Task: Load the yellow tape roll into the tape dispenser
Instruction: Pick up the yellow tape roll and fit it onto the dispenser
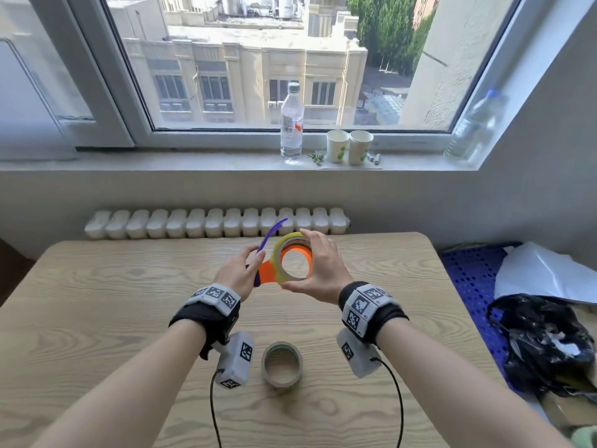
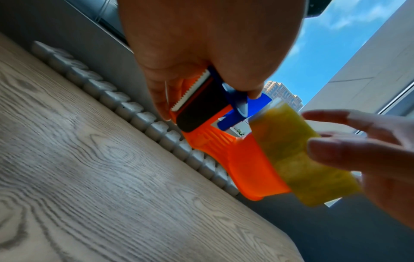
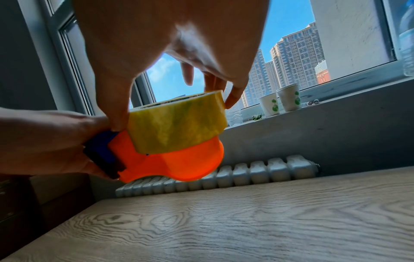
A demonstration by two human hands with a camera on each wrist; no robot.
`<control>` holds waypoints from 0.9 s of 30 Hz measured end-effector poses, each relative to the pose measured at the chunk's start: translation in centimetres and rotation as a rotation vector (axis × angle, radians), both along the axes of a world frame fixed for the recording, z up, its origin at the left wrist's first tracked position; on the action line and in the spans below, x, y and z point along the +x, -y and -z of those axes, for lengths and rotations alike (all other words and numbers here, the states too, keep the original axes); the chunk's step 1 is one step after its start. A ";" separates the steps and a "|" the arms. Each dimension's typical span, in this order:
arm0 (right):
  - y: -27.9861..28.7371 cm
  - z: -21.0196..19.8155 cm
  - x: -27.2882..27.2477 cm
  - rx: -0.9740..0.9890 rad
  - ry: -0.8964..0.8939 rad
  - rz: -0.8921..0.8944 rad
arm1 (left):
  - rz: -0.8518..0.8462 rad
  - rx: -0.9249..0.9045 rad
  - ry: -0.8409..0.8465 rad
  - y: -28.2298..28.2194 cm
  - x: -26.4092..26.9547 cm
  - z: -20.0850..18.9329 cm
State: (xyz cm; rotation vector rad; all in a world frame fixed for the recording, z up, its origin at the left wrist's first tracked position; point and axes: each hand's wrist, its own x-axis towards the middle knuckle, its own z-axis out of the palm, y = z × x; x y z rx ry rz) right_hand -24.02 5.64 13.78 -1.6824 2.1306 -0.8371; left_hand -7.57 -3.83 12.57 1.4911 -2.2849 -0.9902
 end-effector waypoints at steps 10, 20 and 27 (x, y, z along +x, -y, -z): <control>-0.2 0.0 -0.1 0.012 -0.093 -0.028 | 0.056 0.147 -0.244 0.5 0.0 -0.8; 0.4 -0.6 -0.6 -0.022 0.032 -0.057 | 0.121 0.277 -0.341 0.2 0.5 -1.6; 0.8 -1.5 -1.0 0.074 0.051 -0.095 | 0.196 0.225 -0.263 0.6 0.6 -2.7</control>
